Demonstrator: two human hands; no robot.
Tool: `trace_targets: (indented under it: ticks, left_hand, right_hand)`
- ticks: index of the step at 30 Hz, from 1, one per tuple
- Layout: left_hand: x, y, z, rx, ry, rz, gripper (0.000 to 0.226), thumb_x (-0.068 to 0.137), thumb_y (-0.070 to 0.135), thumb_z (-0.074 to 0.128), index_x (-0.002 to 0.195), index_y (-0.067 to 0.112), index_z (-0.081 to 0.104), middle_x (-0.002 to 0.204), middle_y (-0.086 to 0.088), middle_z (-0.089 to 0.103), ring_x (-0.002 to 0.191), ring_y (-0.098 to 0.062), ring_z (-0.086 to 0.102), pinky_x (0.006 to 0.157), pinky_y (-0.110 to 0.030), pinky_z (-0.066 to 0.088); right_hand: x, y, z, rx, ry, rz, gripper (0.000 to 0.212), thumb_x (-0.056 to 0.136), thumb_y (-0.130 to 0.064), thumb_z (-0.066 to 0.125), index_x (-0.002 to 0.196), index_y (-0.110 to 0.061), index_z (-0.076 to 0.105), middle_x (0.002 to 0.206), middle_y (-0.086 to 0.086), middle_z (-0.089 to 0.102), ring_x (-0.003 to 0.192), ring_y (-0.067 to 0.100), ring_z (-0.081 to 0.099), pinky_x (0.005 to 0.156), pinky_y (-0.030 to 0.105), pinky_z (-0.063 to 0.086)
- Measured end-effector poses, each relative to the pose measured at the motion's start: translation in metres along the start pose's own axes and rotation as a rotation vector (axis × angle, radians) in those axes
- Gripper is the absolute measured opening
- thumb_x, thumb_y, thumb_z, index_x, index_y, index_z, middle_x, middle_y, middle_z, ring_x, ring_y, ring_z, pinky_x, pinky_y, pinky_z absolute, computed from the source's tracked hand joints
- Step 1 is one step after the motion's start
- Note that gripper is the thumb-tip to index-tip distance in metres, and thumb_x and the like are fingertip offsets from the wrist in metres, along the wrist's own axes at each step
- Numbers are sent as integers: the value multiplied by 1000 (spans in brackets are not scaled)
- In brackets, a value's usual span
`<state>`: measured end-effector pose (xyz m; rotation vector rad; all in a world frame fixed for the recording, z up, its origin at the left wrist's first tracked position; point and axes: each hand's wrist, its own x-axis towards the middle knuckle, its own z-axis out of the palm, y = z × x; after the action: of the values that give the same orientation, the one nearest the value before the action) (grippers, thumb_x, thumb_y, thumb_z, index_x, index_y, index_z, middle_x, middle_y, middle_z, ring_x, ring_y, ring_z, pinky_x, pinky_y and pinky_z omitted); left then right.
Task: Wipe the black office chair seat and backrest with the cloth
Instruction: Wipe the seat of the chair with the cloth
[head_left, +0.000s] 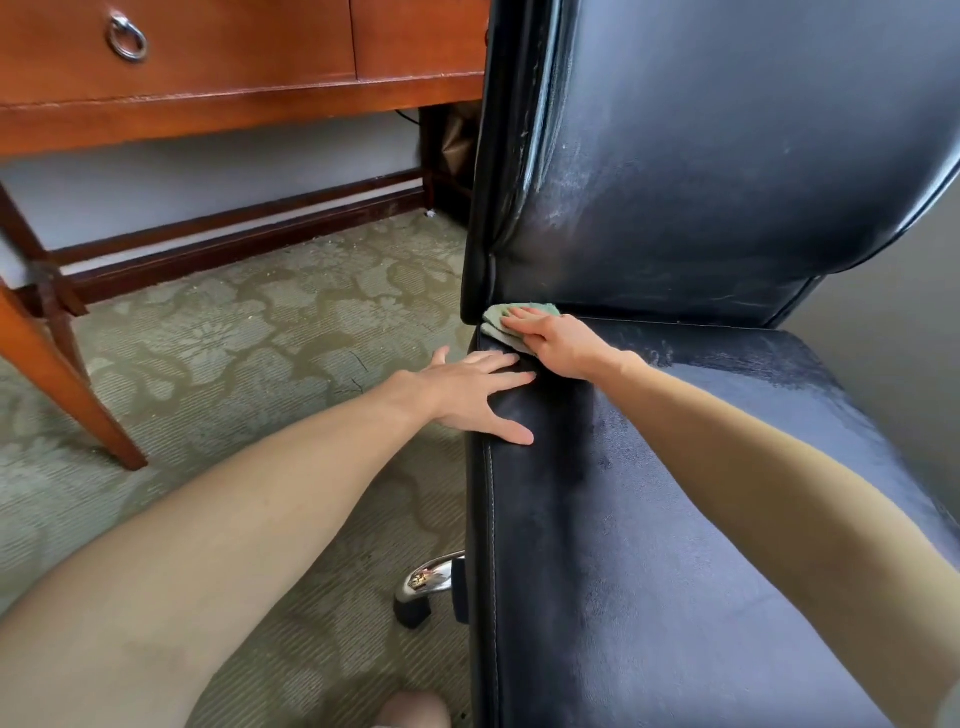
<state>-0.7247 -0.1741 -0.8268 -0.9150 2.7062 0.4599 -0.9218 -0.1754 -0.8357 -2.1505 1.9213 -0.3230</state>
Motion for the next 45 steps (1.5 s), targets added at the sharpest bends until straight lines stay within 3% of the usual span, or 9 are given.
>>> trace_targets:
  ticks: [6, 12, 18, 27, 32, 36, 40, 45]
  left_hand:
    - [0, 5, -3, -1, 53, -10, 92, 74, 83, 51, 151, 43, 21, 161, 10, 10, 147, -8, 1, 113, -62, 5]
    - [-2, 6, -4, -10, 27, -30, 93, 73, 84, 51, 151, 44, 19, 161, 14, 8, 147, -7, 1, 112, -66, 7]
    - [-3, 15, -15, 71, 14, -29, 94, 73, 86, 46, 152, 41, 21, 160, 11, 13, 146, -10, 7, 113, -56, 9]
    - [-2, 16, -7, 8, -9, -63, 94, 75, 81, 51, 153, 41, 17, 163, 10, 4, 149, -9, -5, 114, -65, -1]
    - [-3, 16, -6, -21, 3, -68, 92, 75, 80, 54, 152, 41, 20, 162, 12, 8, 148, -8, -2, 113, -67, -2]
    - [-2, 18, -7, -15, 23, -68, 92, 73, 81, 55, 150, 40, 25, 159, 13, 16, 146, -9, 5, 111, -69, 5]
    - [-3, 19, -7, -25, 20, -85, 93, 74, 80, 55, 151, 40, 23, 161, 13, 10, 147, -8, 1, 111, -70, 5]
    - [-5, 24, -10, -54, 10, -121, 92, 74, 81, 54, 150, 39, 26, 160, 14, 12, 147, -8, 3, 112, -68, 6]
  right_hand:
    - [8, 7, 2, -29, -37, 28, 47, 100, -13, 34, 144, -29, 42, 155, -4, 31, 145, 18, 25, 120, 34, 18]
    - [-26, 44, -14, -65, 69, 226, 50, 98, -10, 36, 144, -30, 43, 156, -4, 30, 144, 19, 26, 118, 28, 16]
    - [-60, 81, -27, -29, 125, 367, 48, 95, -9, 41, 139, -25, 50, 152, -2, 37, 143, 18, 29, 117, 25, 18]
    - [10, -8, -5, 61, -16, 20, 50, 92, 3, 40, 135, -19, 55, 149, -2, 42, 141, 16, 32, 116, 21, 16]
    - [16, -10, -3, 83, -72, -90, 52, 92, 7, 40, 133, -20, 57, 149, -3, 41, 143, 11, 28, 117, 20, 11]
    - [12, -5, 4, 100, -33, -60, 47, 96, 0, 40, 134, -22, 56, 151, -5, 39, 143, 12, 27, 120, 26, 13]
    - [2, 5, -4, 79, -35, 39, 44, 98, -11, 41, 135, -31, 53, 151, -8, 37, 143, 14, 28, 120, 31, 17]
    - [-31, 25, -20, -61, -29, 214, 45, 99, -39, 44, 144, -34, 41, 155, -12, 29, 142, 18, 30, 116, 32, 24]
